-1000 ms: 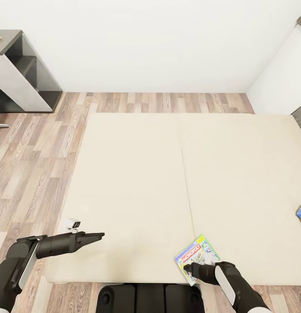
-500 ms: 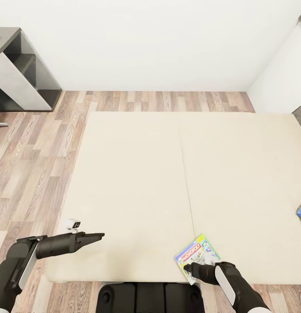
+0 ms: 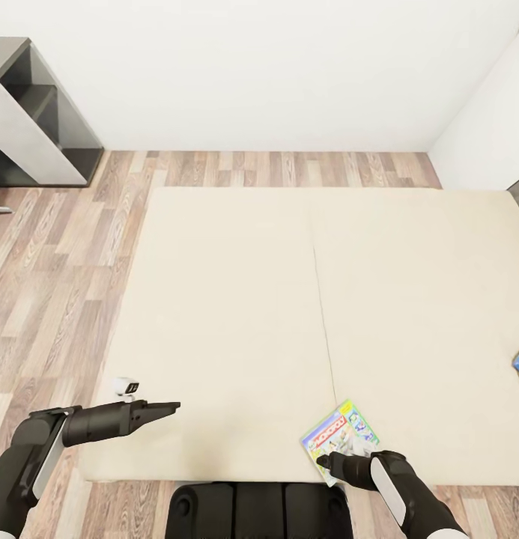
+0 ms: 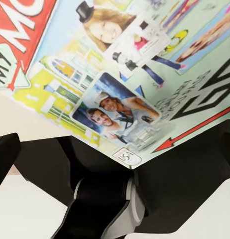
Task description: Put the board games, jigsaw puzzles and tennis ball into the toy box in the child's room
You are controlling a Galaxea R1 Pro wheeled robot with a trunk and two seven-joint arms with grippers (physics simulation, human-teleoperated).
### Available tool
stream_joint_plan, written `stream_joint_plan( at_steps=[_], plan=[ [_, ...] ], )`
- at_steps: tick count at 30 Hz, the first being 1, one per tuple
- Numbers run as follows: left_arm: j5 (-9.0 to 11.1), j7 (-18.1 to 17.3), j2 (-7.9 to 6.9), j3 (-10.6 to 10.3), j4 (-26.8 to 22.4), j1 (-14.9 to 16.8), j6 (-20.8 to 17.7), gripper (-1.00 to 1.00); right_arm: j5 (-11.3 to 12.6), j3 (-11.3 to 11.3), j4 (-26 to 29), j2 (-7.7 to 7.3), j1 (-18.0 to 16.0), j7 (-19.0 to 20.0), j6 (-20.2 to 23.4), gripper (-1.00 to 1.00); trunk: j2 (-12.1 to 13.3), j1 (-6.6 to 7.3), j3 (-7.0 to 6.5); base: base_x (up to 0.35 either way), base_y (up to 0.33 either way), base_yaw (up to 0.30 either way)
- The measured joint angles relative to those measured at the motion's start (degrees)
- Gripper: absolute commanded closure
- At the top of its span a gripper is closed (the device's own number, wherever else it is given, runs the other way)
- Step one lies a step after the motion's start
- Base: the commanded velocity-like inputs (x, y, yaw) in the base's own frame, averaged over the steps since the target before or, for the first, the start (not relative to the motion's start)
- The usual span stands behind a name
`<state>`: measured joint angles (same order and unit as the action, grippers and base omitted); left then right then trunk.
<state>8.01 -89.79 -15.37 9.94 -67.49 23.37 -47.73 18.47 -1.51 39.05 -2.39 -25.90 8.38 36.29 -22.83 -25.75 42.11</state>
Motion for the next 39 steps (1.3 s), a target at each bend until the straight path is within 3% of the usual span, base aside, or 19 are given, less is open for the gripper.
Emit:
stream_joint_plan(
  at_steps=[39],
  plan=[
    [0.0,0.0,0.0,0.0,0.0,0.0,0.0,-1.0,0.0,-0.1,0.0,0.08,0.0,0.0,-0.3,-1.0,0.0,0.0,1.26,0.0,0.0,0.0]
  ],
)
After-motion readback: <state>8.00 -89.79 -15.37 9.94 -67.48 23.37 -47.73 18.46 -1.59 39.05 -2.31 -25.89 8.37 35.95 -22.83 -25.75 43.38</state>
